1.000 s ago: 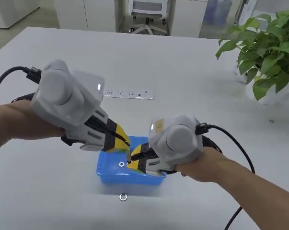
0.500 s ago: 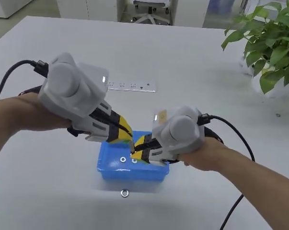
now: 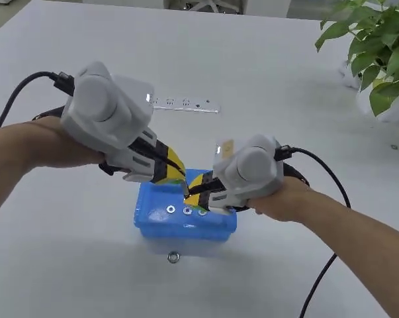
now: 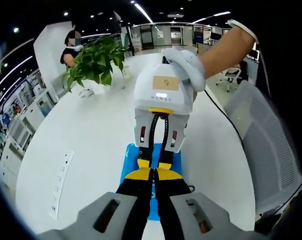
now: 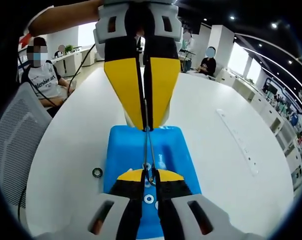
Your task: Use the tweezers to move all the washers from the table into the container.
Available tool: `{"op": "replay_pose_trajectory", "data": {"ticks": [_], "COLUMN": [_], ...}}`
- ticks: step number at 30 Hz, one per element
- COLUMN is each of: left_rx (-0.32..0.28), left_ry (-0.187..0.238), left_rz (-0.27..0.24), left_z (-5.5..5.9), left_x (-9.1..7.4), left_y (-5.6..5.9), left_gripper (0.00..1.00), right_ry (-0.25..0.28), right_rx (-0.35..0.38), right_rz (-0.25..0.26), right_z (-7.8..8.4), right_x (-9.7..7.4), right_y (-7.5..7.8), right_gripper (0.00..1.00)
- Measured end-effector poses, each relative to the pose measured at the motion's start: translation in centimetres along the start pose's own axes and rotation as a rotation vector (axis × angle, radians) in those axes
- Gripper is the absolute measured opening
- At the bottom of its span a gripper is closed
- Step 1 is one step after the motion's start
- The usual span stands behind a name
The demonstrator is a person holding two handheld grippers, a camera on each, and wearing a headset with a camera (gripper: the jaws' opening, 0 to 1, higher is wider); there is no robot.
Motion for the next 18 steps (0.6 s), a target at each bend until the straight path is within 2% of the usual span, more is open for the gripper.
{"op": "replay_pose_trajectory", "data": {"ticks": [10,18], "left_rx": [-0.019,-0.021], "left_ry": [0.004,0.008], "left_rz": [0.002,0.01], "left_z": [0.7,0.8], "left_x": [0.8,1.4], "left_y": [-0.8,-1.0], "left_gripper": [0.05,0.05], "right_ry": [-0.014,-0.029], "right_rx": [0.0,0.001], "right_rz": [-0.006,-0.003], "right_z": [0.8,1.3], "right_x": [0.6,0.6], "right_y": [0.6,0.7], "right_gripper": [0.1,0.1]}}
Point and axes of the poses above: the centre of the closed fingertips' face, and the gripper's own axes: x roughly forward along the fingers, y roughly to its right, z roughly out of its underside, the point moved 9 cm from there along -x, roughly backward along the fingers, and after that the axes turned 4 degrees about -x, right-handed, at the moved point
